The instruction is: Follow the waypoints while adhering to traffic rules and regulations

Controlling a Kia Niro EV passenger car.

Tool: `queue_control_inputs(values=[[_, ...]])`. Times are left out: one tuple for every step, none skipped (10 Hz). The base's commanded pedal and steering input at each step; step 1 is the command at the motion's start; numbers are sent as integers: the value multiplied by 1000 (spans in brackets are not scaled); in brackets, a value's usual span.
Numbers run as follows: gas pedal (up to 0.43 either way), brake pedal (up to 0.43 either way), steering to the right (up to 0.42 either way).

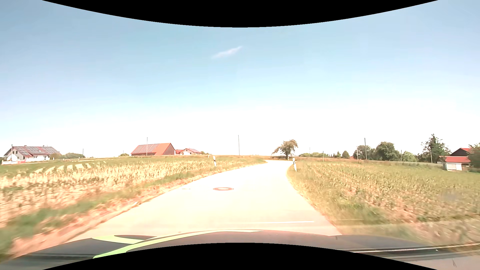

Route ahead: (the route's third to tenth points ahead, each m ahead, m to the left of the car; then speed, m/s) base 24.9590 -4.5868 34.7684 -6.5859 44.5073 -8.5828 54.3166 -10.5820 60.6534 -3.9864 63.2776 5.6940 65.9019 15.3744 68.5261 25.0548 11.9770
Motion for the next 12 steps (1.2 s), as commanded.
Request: queue_control_inputs(values=[[0,0,53],[0,0,53],[0,0,53],[0,0,53],[0,0,54],[0,0,55],[0,6,55],[0,24,56],[0,30,56],[0,30,56],[0,43,51],[0,49,47]])
